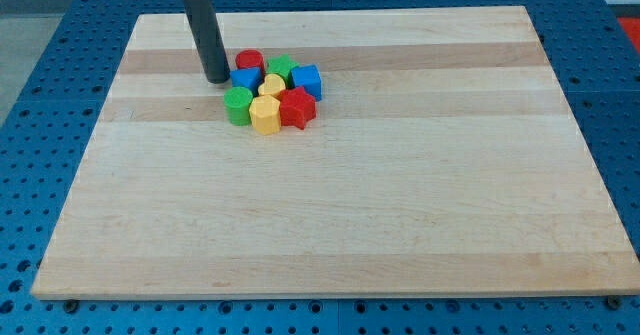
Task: Move the red circle to the top right of the green star
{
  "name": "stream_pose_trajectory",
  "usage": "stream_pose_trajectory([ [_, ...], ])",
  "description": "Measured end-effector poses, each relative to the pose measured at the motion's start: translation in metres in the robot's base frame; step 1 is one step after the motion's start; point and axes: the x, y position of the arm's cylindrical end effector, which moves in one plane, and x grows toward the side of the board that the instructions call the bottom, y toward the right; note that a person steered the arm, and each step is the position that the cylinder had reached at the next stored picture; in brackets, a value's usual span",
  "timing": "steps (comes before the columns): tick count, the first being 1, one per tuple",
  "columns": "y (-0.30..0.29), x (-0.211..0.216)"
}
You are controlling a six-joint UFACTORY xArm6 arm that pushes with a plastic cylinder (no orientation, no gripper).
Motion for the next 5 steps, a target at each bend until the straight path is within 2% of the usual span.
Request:
stream_pose_trajectory([
  [2, 0.089, -0.018],
  [3, 0.103, -0.028],
  [5, -0.011, -0.032],
])
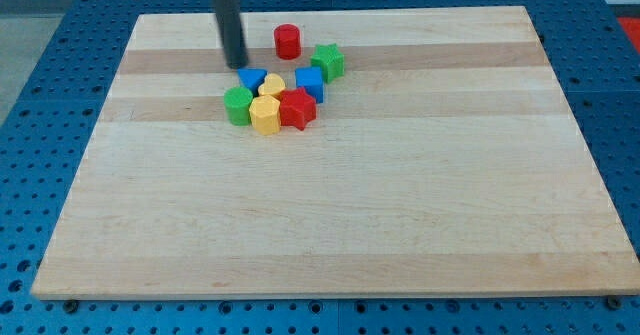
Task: Move the red circle to the top right of the green star
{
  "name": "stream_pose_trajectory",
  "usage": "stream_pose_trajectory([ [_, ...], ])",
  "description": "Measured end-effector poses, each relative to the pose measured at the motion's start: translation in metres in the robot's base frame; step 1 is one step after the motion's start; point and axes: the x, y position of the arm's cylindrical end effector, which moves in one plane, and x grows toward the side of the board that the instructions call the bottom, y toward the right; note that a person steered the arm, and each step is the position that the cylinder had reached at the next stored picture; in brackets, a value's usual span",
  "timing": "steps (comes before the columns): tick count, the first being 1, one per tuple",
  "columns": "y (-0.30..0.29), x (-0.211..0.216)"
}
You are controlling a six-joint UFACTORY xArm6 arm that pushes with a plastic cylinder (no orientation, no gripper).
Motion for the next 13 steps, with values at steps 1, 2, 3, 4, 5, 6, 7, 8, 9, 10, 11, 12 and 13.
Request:
stream_pose_trajectory([
  [1, -0.013, -0.057],
  [2, 0.016, -0.064],
  [3, 0.036, -0.048],
  [4, 0.043, -0.028],
  [5, 0.074, -0.028],
  [6, 0.113, -0.031],
  [7, 0.136, -0.036],
  [8, 0.107, -0.038],
  [9, 0.116, -0.046],
  [10, 0.170, -0.046],
  [11, 0.215, -0.046],
  [12, 0.227, -0.046],
  [13, 0.227, -0.041],
])
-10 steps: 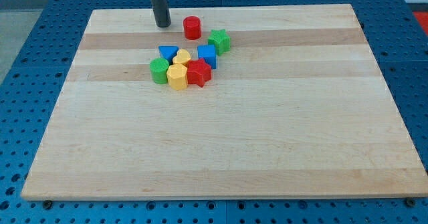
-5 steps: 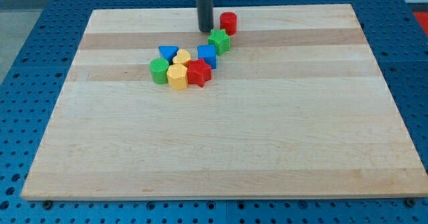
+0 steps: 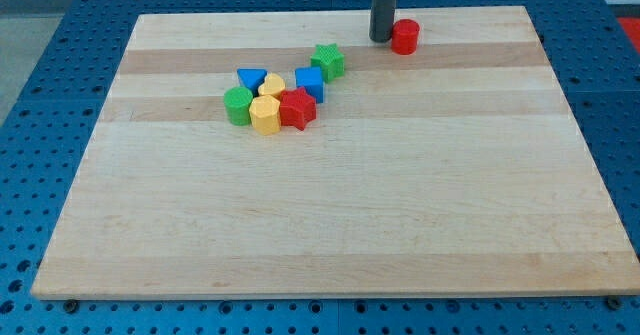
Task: Move the red circle to the top right of the green star
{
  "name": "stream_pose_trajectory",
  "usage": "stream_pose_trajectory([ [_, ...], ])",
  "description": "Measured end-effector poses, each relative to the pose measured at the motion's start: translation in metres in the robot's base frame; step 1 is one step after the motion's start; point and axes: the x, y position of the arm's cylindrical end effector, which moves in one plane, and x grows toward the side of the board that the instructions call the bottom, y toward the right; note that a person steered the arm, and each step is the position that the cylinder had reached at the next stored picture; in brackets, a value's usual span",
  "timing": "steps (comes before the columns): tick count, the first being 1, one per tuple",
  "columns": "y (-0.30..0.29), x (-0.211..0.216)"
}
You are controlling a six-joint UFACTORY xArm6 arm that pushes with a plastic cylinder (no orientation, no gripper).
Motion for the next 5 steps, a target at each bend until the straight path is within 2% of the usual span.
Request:
stream_pose_trajectory([
  [2, 0.000, 0.016],
  [3, -0.019, 0.016],
  [4, -0.064, -0.003],
  [5, -0.049, -0.031],
])
